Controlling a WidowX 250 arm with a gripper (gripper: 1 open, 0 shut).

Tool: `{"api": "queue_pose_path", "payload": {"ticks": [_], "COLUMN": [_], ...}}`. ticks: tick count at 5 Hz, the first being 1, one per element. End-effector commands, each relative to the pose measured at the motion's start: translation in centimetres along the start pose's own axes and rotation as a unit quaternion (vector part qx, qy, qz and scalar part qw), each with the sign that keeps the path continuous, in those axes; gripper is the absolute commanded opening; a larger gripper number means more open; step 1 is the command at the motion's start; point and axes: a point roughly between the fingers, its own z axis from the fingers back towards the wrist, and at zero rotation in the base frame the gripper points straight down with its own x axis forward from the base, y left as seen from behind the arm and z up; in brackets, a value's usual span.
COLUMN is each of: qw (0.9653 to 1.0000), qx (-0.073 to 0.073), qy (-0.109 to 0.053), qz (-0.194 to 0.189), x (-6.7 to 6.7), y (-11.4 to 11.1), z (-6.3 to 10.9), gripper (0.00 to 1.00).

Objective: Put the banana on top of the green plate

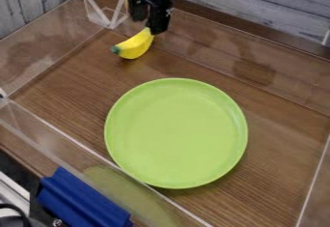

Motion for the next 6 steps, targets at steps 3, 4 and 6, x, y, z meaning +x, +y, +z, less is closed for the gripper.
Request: {"api": "queue_pose_path", "payload": {"ticks": [3, 4, 6], "qw": [0.9988, 0.9987, 0.9985], "qx": [0.015, 0.01, 0.0], "qy": [-0.047, -0.05, -0.054], "qz": [0.006, 0.008, 0.012], "x": [0.1, 0.0, -0.4], "y": [3.9, 4.0, 4.0], "z": [0.4, 0.0, -0.9], "gripper": [1.0, 1.0, 1.0]}}
